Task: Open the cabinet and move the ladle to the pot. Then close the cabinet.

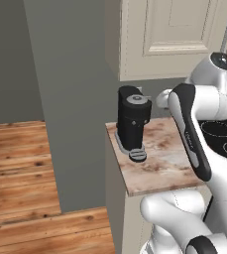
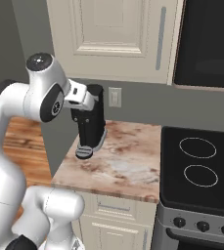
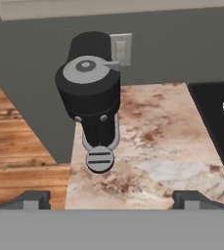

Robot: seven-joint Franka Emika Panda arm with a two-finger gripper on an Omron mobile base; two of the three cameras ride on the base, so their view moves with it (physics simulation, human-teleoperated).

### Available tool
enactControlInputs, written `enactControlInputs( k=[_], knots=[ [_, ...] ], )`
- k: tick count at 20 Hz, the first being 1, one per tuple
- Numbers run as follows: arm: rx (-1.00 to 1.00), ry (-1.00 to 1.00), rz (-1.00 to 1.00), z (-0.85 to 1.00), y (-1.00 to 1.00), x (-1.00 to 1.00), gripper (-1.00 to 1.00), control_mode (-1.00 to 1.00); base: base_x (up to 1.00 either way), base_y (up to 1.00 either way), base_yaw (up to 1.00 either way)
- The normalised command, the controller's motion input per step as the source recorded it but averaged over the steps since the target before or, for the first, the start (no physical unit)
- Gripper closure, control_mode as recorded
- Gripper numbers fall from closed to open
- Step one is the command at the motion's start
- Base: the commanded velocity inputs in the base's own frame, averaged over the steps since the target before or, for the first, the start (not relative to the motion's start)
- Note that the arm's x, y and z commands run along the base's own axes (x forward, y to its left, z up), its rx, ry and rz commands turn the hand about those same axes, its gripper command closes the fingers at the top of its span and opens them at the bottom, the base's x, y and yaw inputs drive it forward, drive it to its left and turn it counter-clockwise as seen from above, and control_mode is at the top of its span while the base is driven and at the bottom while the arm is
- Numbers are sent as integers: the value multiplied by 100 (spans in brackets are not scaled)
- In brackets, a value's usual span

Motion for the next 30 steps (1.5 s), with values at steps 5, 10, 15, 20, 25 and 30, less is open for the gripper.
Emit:
enactControlInputs(
  k=[5,10,15,20,25,30],
  knots=[
    [-2,0,-1,43,0,0,-100,-100,0,0,0],
    [-2,-1,-12,35,-7,0,-100,-100,0,0,0],
    [0,0,-4,18,-9,2,-100,-100,0,0,0],
    [-2,-2,0,21,-19,9,-100,-100,0,0,0],
    [-3,-3,0,25,-21,9,-100,-100,0,0,0],
    [0,0,0,26,-43,1,-100,-100,0,0,0]
  ],
)
